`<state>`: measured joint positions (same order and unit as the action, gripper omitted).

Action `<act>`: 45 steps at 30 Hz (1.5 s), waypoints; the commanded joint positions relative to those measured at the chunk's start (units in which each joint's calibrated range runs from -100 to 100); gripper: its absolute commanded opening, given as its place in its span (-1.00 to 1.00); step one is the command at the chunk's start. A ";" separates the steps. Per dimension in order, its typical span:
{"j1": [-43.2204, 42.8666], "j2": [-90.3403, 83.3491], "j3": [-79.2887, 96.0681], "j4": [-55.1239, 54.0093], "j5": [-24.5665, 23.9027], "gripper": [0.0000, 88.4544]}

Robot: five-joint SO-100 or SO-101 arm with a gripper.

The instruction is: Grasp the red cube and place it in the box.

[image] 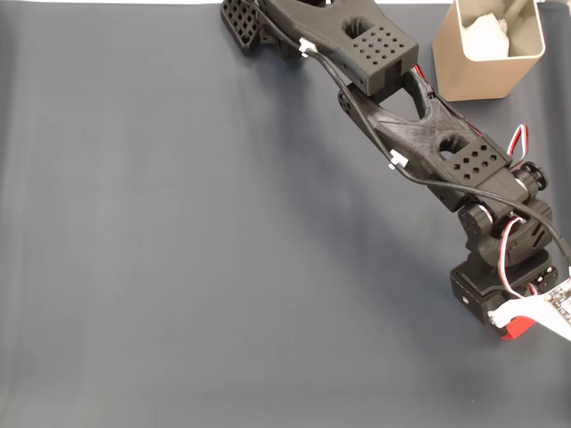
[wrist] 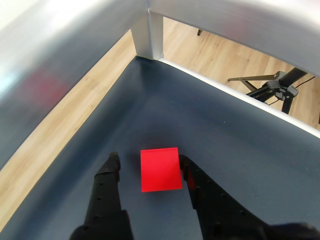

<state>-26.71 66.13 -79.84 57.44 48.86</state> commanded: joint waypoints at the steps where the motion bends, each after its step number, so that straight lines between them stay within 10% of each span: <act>1: 0.00 -3.22 -1.46 0.18 0.54 -0.55; 45: -1.06 -33.98 35.31 3.05 2.39 -0.90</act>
<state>-26.78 41.90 -48.64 60.30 50.92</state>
